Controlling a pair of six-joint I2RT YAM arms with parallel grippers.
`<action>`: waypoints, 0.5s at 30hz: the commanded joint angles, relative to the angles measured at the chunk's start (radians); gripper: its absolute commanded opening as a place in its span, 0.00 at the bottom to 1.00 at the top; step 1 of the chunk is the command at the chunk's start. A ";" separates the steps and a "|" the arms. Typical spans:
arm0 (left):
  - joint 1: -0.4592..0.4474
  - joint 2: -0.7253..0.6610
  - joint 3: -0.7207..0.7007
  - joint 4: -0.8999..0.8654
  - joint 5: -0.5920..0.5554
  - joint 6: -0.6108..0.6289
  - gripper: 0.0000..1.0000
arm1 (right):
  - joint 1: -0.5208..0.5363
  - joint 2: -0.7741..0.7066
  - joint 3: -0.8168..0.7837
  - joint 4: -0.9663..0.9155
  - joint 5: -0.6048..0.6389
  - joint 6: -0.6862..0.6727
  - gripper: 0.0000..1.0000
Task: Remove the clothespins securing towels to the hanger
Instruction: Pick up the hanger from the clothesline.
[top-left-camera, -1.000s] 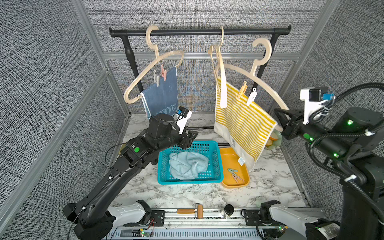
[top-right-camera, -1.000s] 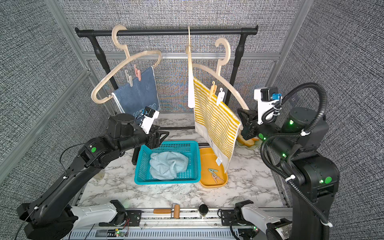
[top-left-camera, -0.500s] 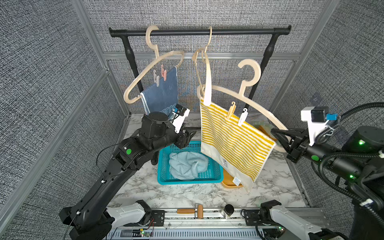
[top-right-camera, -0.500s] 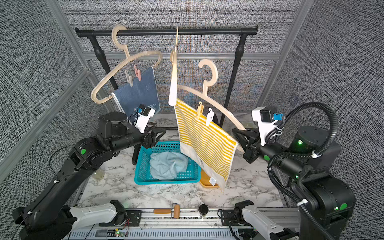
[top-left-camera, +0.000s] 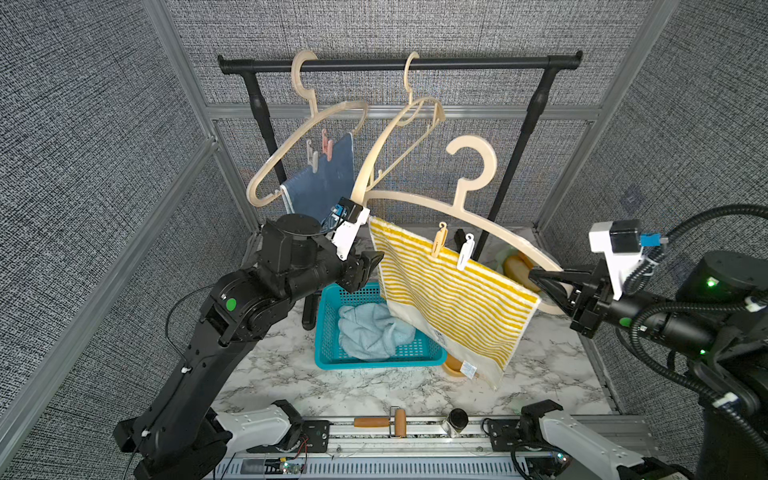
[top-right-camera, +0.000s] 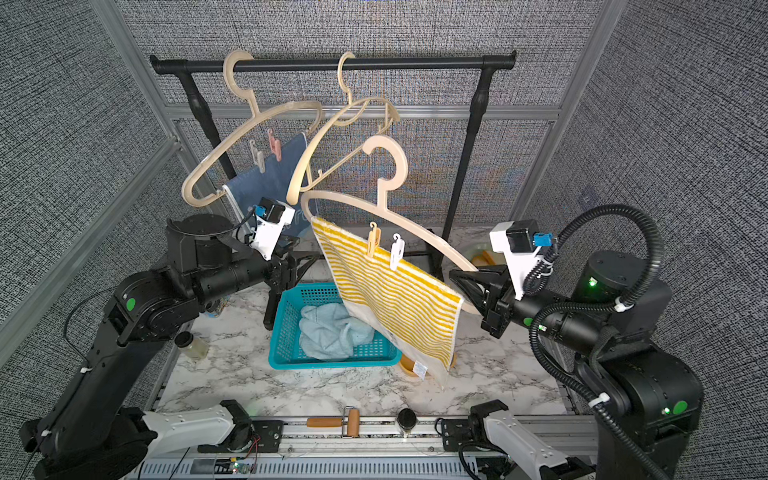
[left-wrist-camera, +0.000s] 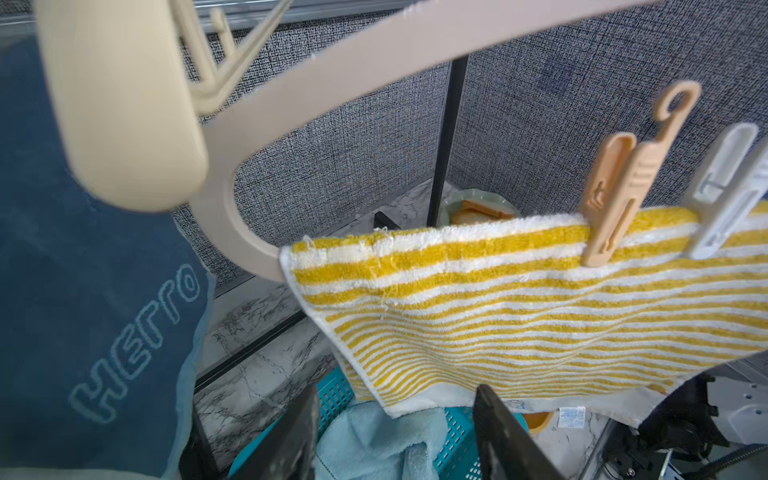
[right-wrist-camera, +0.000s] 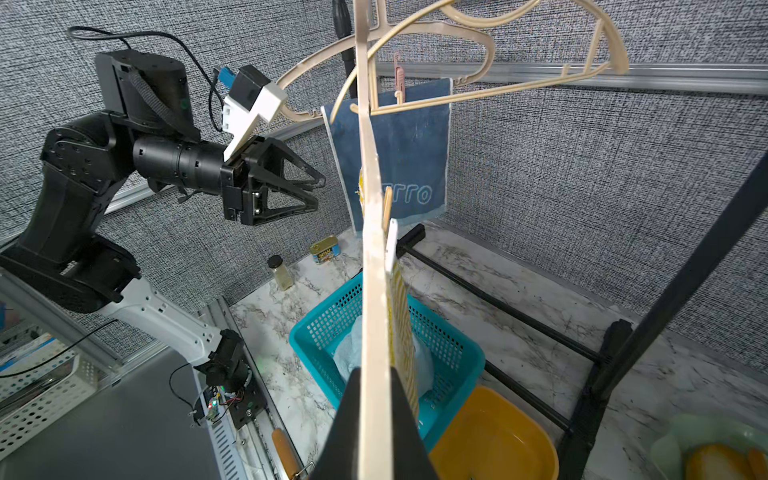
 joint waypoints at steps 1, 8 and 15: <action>0.002 0.008 0.044 -0.049 -0.013 0.035 0.60 | 0.002 -0.001 -0.016 0.087 -0.085 0.004 0.00; 0.001 0.011 0.141 -0.104 -0.018 0.066 0.61 | 0.001 0.034 -0.035 0.128 -0.139 0.010 0.00; 0.002 0.036 0.264 -0.142 -0.066 0.119 0.61 | 0.027 0.091 -0.029 0.193 -0.201 0.033 0.00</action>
